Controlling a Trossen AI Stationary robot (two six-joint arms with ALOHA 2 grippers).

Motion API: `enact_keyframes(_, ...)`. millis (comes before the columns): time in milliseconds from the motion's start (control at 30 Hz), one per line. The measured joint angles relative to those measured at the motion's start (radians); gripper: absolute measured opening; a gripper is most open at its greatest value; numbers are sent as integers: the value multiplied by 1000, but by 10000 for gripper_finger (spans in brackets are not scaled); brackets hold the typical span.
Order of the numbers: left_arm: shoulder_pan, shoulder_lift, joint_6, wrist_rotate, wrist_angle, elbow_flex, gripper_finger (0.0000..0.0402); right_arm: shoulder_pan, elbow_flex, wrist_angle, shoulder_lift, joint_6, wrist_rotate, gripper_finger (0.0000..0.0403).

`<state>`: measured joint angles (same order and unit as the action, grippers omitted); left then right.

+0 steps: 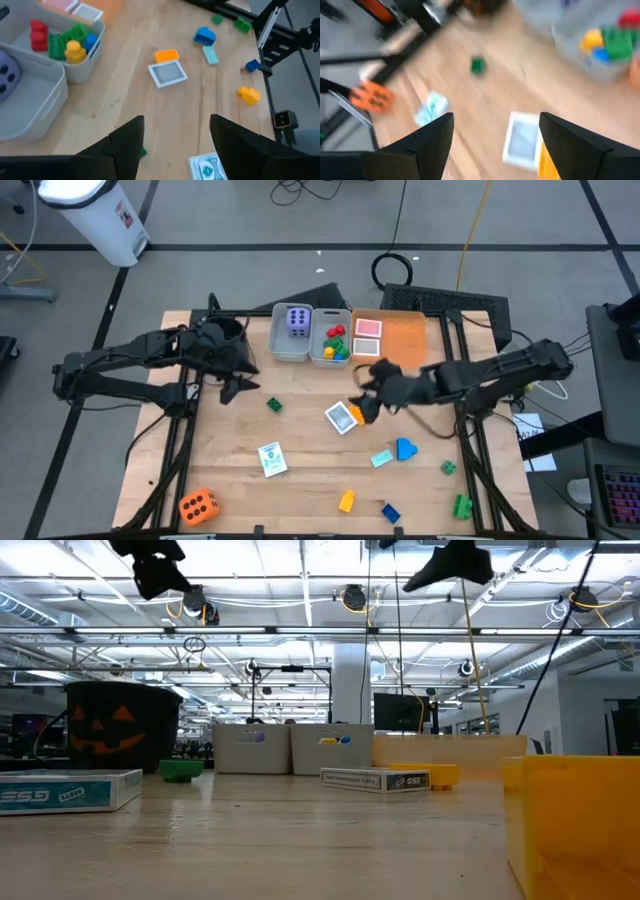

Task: Pick & Place Toys
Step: Put the blue gamepiece into the right gray bin

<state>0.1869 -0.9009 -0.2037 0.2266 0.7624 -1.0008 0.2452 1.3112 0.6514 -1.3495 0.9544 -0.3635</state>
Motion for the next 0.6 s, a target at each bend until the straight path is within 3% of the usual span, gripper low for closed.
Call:
enact_keyframes(133,0,-2,23,-4,-26,0,235,60,91,239,-113,250,66,283)
enact_keyframes(267,0,-4,34,-39,-40,0,235,117,96,393,-201,482,182,283)
enact_keyframes(600,0,-4,66,-55,-83,0,235,236,96,745,-260,900,237,283)
